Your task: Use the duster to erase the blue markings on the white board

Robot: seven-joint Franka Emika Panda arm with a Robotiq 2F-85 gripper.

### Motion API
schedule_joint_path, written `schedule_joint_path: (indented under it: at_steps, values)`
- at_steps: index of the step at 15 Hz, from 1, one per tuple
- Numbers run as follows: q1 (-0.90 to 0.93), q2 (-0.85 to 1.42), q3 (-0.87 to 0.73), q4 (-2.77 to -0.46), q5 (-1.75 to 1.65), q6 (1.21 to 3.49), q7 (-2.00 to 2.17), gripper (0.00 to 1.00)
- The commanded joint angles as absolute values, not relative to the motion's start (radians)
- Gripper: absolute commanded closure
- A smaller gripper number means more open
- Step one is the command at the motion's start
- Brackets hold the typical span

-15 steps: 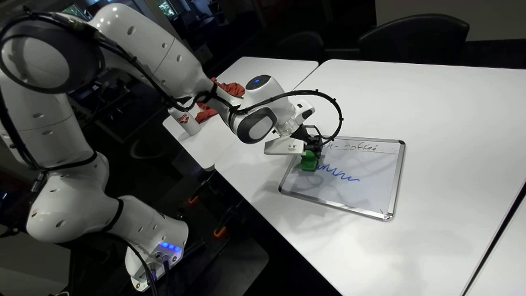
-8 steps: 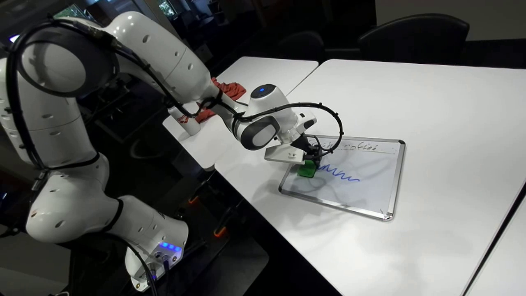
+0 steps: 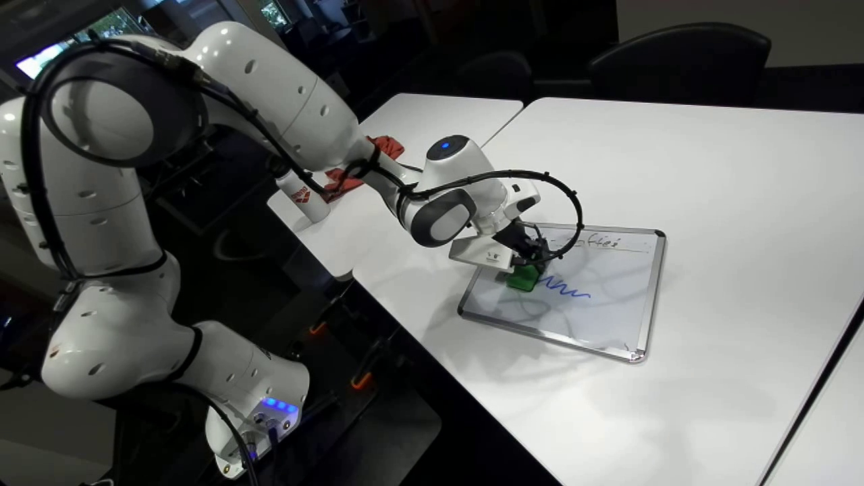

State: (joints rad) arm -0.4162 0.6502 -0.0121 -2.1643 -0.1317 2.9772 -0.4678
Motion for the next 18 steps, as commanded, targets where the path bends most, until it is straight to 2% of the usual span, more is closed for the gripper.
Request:
schedule_joint_path:
  at_steps: [1, 9, 14, 18]
  values:
    - [-0.413, 0.697, -0.055, -2.094, -0.124, 2.949, -0.402, 0.67]
    - [-0.408, 0.782, -0.177, -1.913, -0.123, 2.81, -0.292, 0.67]
    - [-0.419, 0.83, -0.167, -1.783, -0.123, 2.651, -0.314, 0.67]
    - [-0.418, 0.835, -0.133, -1.77, -0.126, 2.583, -0.357, 0.67]
